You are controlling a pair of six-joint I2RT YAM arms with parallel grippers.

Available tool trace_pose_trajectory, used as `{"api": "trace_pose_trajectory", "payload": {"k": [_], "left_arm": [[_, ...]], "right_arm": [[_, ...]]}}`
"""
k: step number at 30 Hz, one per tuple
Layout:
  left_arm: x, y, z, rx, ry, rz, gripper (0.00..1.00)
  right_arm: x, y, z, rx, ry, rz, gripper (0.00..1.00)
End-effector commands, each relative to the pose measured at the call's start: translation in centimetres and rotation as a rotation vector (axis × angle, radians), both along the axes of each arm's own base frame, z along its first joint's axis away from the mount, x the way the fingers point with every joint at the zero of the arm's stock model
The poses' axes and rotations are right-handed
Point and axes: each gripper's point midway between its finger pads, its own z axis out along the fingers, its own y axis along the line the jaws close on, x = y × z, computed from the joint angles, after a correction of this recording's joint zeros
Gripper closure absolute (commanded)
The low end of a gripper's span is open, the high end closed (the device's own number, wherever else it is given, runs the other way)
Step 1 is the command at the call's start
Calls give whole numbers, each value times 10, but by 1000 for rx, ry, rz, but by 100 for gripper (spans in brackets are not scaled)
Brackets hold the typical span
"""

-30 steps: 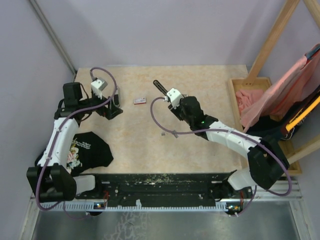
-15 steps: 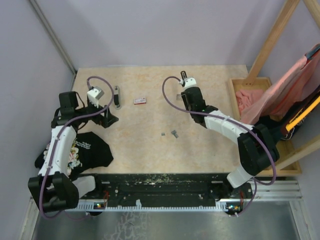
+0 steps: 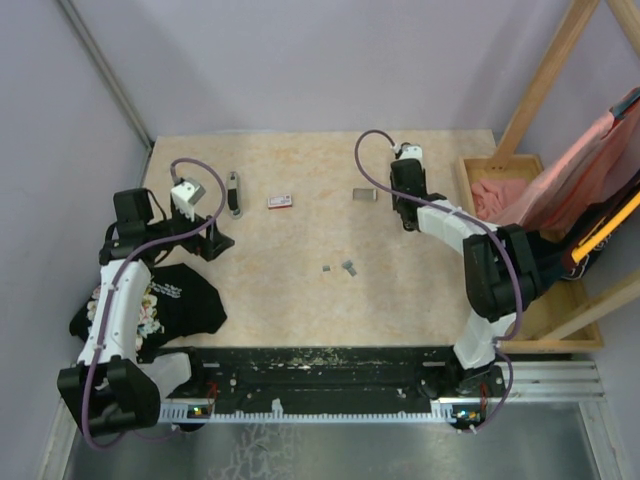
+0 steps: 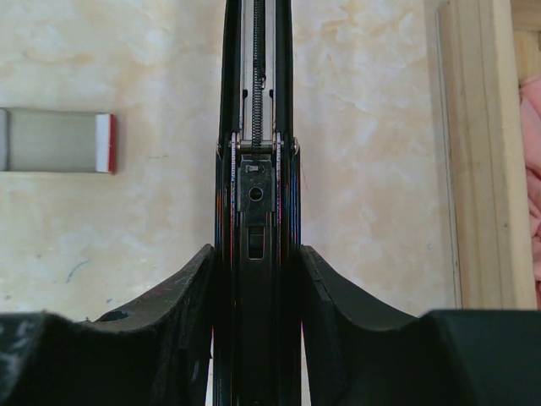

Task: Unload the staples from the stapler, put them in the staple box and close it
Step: Place the stapler at the center of the board.

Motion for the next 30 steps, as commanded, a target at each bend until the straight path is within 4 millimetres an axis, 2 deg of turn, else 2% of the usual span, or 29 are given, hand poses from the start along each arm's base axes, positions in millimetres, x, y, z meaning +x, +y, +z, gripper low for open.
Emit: {"api": "trace_pose_trajectory", "payload": {"k": [1, 14, 25, 30], "left_arm": [[-3, 1, -5, -5, 6, -4, 0], [-2, 6, -12, -16, 23, 9, 0], [-3, 6, -12, -27, 22, 7, 0], [-4, 7, -13, -32, 24, 4, 0]], "right_arm": [[34, -6, 37, 61, -128, -40, 100], [53, -15, -3, 59, -35, 0, 100], [57, -16, -21, 68, 15, 11, 100], [57, -15, -29, 75, 34, 20, 95]]}}
